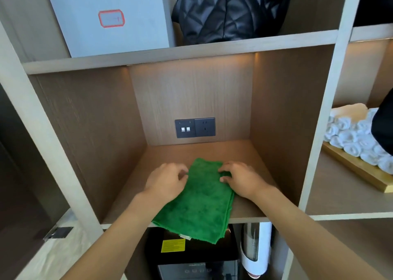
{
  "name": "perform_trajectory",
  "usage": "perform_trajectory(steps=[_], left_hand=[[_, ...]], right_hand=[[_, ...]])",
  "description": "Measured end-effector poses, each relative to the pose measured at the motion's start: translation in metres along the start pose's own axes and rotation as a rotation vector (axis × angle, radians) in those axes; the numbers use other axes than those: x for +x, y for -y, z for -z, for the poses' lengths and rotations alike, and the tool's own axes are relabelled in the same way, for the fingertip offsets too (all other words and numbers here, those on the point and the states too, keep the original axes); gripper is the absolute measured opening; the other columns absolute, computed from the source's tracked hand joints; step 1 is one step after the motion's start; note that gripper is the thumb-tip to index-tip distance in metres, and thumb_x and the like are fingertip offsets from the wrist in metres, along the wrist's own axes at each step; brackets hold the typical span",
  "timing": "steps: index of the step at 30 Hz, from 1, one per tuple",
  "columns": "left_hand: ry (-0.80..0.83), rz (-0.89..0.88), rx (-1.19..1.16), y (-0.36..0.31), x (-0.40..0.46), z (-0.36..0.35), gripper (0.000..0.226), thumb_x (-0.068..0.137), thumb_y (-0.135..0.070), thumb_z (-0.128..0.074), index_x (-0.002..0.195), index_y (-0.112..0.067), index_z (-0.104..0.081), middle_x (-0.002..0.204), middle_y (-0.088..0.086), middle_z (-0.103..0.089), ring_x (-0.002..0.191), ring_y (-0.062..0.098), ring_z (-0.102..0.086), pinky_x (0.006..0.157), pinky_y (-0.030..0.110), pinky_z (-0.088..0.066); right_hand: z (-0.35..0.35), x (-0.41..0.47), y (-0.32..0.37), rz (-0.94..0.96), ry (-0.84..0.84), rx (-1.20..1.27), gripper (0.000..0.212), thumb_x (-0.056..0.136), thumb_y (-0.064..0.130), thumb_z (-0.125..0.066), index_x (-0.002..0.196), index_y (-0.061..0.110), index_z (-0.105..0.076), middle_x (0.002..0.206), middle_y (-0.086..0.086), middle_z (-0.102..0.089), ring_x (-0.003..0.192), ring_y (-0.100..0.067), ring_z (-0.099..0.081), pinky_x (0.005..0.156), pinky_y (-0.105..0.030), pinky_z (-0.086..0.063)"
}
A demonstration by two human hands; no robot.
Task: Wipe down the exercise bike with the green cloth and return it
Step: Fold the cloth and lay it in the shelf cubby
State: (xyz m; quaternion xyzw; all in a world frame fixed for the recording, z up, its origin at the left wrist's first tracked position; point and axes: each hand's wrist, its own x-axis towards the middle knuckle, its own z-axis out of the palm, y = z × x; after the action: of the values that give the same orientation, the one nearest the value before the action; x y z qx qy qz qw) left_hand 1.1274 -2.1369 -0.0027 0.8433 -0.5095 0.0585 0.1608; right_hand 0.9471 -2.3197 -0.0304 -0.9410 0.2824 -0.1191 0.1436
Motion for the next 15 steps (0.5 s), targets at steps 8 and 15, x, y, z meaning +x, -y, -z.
perform_trajectory(steps=[8,15], left_hand=[[0.137,-0.122,-0.249,0.007,-0.017,-0.042,0.045,0.110,-0.039,-0.048,0.155,-0.034,-0.050,0.164,-0.010,-0.041,0.153,0.015,-0.033,0.125,0.030,-0.021],[0.030,-0.063,-0.186,0.005,-0.050,-0.035,0.042,0.107,-0.047,-0.052,0.147,-0.037,-0.058,0.143,-0.019,-0.055,0.134,0.010,-0.045,0.114,0.028,-0.036]], right_hand=[[-0.011,-0.007,0.006,0.083,-0.155,-0.083,0.036,0.104,0.021,-0.060,0.139,0.025,-0.066,0.152,0.006,-0.056,0.141,-0.021,-0.050,0.113,-0.035,-0.036],[-0.021,-0.039,0.018,0.187,0.157,0.106,0.055,0.111,0.043,-0.046,0.163,0.027,-0.037,0.173,0.009,-0.023,0.161,-0.011,-0.011,0.131,-0.036,-0.007]])
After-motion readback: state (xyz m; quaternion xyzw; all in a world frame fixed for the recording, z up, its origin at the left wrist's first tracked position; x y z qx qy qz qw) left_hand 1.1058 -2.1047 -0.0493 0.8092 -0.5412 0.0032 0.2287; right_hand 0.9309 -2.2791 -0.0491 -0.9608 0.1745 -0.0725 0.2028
